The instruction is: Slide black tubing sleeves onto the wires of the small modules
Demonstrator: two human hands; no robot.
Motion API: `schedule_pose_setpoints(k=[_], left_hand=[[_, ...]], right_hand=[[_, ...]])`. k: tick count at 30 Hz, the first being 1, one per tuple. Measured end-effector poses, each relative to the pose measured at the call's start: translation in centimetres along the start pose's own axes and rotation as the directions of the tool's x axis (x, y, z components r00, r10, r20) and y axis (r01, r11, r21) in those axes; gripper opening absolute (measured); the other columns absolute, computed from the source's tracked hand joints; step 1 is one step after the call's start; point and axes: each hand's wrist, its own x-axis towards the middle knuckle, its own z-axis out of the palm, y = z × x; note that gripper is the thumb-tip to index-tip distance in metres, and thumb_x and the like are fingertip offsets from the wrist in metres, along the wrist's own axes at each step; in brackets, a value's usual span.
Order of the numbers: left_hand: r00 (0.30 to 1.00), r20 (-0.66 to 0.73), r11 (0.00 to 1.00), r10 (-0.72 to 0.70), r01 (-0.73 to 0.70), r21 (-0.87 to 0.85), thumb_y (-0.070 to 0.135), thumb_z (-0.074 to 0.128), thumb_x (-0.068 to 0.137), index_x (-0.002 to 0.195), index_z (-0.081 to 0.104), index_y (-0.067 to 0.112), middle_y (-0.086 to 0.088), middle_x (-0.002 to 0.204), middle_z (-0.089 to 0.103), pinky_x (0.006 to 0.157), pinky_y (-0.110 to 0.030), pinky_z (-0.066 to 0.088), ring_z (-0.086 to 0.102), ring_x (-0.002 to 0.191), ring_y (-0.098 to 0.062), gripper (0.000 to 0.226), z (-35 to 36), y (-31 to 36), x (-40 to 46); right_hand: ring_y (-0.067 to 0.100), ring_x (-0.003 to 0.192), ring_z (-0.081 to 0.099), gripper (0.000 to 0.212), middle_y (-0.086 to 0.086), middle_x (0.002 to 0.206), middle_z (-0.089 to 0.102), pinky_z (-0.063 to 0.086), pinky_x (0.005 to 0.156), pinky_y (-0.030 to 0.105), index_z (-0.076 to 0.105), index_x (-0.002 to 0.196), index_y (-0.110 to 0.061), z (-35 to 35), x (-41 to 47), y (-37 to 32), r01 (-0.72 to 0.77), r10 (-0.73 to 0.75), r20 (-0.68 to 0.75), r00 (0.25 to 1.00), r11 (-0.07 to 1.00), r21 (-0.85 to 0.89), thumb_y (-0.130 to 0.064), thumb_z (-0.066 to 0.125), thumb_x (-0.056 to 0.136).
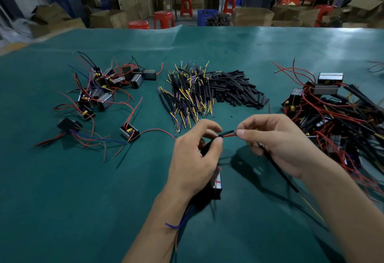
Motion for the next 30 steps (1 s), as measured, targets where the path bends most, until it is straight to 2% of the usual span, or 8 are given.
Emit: schedule_pose_setpoints(k=[3, 7, 14, 20, 23, 25, 28, 30], left_hand=[[1.0, -0.022, 1.0, -0.005, 0.005, -0.006, 0.015, 0.071, 0.085, 0.085, 0.066, 0.022, 0.013, 0.08, 0.068, 0.07, -0.018, 0.05, 0.064, 0.071, -0.01, 0.009, -0.04, 0.13, 0.05], [0.999, -0.034, 0.999, 0.032, -0.032, 0.018, 0.004, 0.078, 0.082, 0.085, 0.072, 0.017, 0.005, 0.087, 0.065, 0.076, -0.017, 0.047, 0.063, 0.08, -0.011, 0.015, -0.21, 0.23, 0.12], [0.993, -0.014, 0.99, 0.119, -0.117, 0.083, 0.01, 0.081, 0.082, 0.088, 0.079, 0.016, 0.003, 0.084, 0.068, 0.076, -0.038, 0.05, 0.062, 0.083, -0.018, 0.009, 0.07, 0.72, -0.03], [0.99, -0.039, 0.987, 0.138, -0.134, 0.089, 0.015, 0.08, 0.082, 0.087, 0.08, 0.018, 0.005, 0.083, 0.07, 0.075, -0.039, 0.05, 0.062, 0.082, -0.017, 0.006, 0.15, 0.6, -0.06], [0.988, -0.024, 0.983, 0.152, -0.148, 0.11, 0.017, 0.079, 0.082, 0.087, 0.08, 0.019, 0.005, 0.082, 0.07, 0.075, -0.039, 0.05, 0.063, 0.082, -0.017, 0.005, 0.26, 0.59, -0.14], [0.988, -0.02, 0.98, 0.153, -0.15, 0.128, 0.017, 0.078, 0.082, 0.088, 0.08, 0.018, 0.005, 0.083, 0.069, 0.075, -0.04, 0.05, 0.062, 0.083, -0.018, 0.006, 0.31, 0.54, -0.16], [0.988, -0.019, 0.98, 0.152, -0.148, 0.131, 0.016, 0.078, 0.082, 0.089, 0.08, 0.019, 0.005, 0.084, 0.069, 0.076, -0.039, 0.049, 0.061, 0.084, -0.017, 0.007, 0.36, 0.41, -0.14], [0.987, -0.01, 0.978, 0.161, -0.159, 0.138, 0.015, 0.079, 0.082, 0.09, 0.08, 0.019, 0.005, 0.084, 0.069, 0.077, -0.039, 0.049, 0.061, 0.084, -0.018, 0.008, 0.43, 0.4, -0.14]], right_hand=[[0.016, 0.059, 0.044, 0.026, 0.008, 0.067, 0.055, 0.038, 0.047, 0.02, 0.076, 0.079, -0.006, -0.35, 0.13, 0.15, 0.022, -0.022, 0.002, 1.0, 0.999, -0.03, -0.027, 0.084, 0.066], [0.017, 0.057, 0.043, 0.031, 0.008, 0.068, 0.057, 0.037, 0.048, 0.021, 0.076, 0.082, -0.004, -0.76, 0.26, 0.29, 0.031, -0.031, -0.004, 1.0, 0.998, -0.057, -0.028, 0.085, 0.065], [0.012, 0.05, 0.046, 0.021, 0.014, 0.066, 0.06, 0.038, 0.047, 0.018, 0.077, 0.078, -0.004, -0.29, 0.04, 0.23, 0.074, -0.073, 0.018, 0.997, 0.991, -0.112, -0.021, 0.083, 0.066], [0.011, 0.05, 0.048, 0.019, 0.011, 0.064, 0.062, 0.039, 0.047, 0.018, 0.078, 0.076, -0.004, 0.0, 0.04, 0.28, 0.067, -0.066, 0.011, 0.998, 0.992, -0.105, -0.018, 0.084, 0.066], [0.012, 0.049, 0.048, 0.005, 0.01, 0.061, 0.062, 0.04, 0.048, 0.018, 0.078, 0.076, -0.005, -0.12, -0.01, 0.13, 0.048, -0.048, 0.007, 0.999, 0.99, -0.131, -0.006, 0.083, 0.074], [0.014, 0.047, 0.047, 0.006, 0.009, 0.057, 0.06, 0.04, 0.05, 0.018, 0.078, 0.075, -0.005, -0.14, 0.0, 0.1, 0.039, -0.041, -0.007, 0.999, 0.986, -0.165, -0.001, 0.079, 0.079], [0.016, 0.05, 0.048, 0.011, 0.004, 0.055, 0.061, 0.04, 0.055, 0.019, 0.079, 0.073, -0.009, -0.1, -0.11, -0.1, 0.055, -0.057, -0.001, 0.998, 0.957, -0.285, -0.016, 0.08, 0.082], [0.016, 0.05, 0.048, 0.018, 0.002, 0.053, 0.061, 0.038, 0.053, 0.018, 0.078, 0.071, -0.01, -0.24, -0.23, -0.27, 0.056, -0.057, 0.007, 0.998, 0.943, -0.328, -0.024, 0.082, 0.081]])
